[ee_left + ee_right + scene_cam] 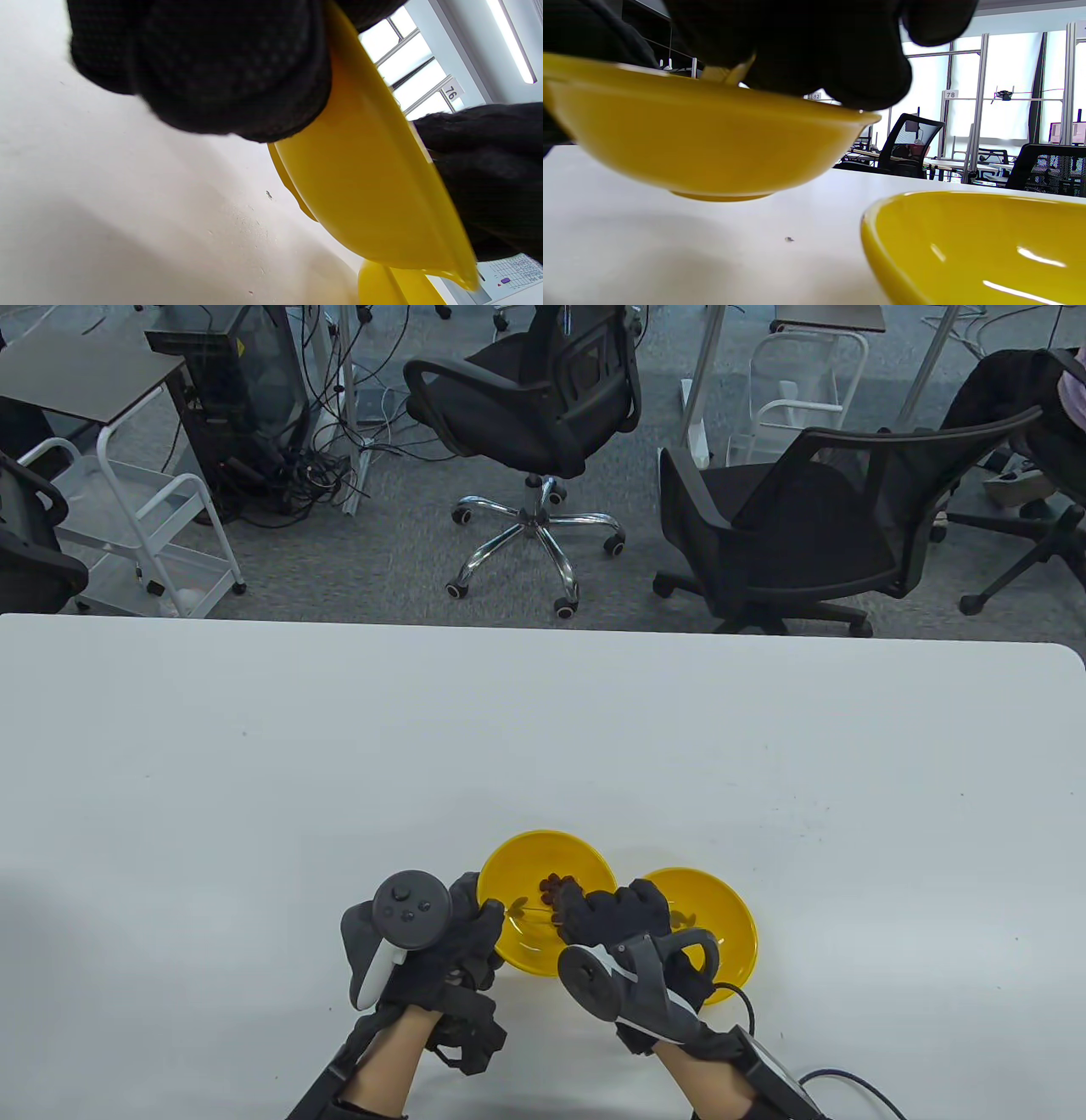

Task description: Pick raisins with tweezers into bowl

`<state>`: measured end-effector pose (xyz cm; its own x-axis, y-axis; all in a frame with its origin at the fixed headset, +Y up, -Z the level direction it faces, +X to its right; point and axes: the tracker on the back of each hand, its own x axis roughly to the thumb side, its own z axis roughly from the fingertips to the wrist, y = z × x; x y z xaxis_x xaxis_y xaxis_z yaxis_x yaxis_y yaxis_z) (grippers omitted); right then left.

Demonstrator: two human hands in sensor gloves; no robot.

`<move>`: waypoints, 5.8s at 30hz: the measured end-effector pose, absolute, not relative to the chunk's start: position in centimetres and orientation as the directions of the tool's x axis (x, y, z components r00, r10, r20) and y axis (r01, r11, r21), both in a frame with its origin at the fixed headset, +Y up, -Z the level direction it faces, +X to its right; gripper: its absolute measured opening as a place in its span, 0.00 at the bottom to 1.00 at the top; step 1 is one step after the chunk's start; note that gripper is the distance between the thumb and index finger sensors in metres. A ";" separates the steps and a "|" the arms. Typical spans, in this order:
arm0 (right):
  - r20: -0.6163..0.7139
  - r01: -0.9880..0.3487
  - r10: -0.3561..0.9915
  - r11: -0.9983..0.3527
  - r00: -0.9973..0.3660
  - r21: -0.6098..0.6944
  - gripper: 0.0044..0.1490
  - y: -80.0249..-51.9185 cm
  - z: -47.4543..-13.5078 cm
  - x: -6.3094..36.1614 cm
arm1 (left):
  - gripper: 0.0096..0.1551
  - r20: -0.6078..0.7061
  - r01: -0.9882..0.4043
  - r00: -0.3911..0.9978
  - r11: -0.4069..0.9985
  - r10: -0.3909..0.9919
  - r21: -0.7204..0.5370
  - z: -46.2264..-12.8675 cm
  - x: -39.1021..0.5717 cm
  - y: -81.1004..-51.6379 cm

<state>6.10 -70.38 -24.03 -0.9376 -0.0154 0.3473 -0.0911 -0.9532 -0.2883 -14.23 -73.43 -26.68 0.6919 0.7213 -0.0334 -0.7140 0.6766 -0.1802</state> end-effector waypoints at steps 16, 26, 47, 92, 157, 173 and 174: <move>0.329 -0.144 0.036 -0.940 -0.944 -0.310 0.29 -69.5 -24.0 7.4 | 0.35 -0.045 -0.711 0.698 0.682 0.715 -0.171 -26.7 -14.3 -73.4; 0.199 -0.233 0.175 -0.920 -0.964 -0.316 0.29 -68.0 -24.5 13.3 | 0.35 -0.064 -0.698 0.713 0.699 0.698 -0.155 -26.8 -14.8 -73.2; -0.061 0.062 -0.058 -0.996 -0.996 -0.069 0.29 -70.5 -27.1 18.2 | 0.35 -0.073 -0.695 0.716 0.700 0.694 -0.162 -26.8 -15.1 -73.1; 0.344 -0.087 0.005 -0.971 -0.939 -0.223 0.29 -68.9 -25.9 7.7 | 0.35 -0.025 -0.714 0.687 0.667 0.727 -0.211 -26.6 -14.2 -73.2; 0.020 -0.098 0.098 -0.995 -0.995 0.009 0.28 -68.8 -26.1 20.5 | 0.35 -0.096 -0.705 0.709 0.704 0.698 -0.085 -27.1 -16.9 -72.9; 0.002 -0.013 0.013 -0.998 -1.000 0.068 0.28 -68.8 -25.9 20.2 | 0.35 -0.106 -0.709 0.705 0.701 0.701 -0.081 -27.2 -17.3 -72.9; 0.001 -0.015 0.015 -0.997 -1.000 0.070 0.29 -68.8 -25.9 20.2 | 0.35 -0.106 -0.709 0.705 0.701 0.701 -0.081 -27.2 -17.3 -72.9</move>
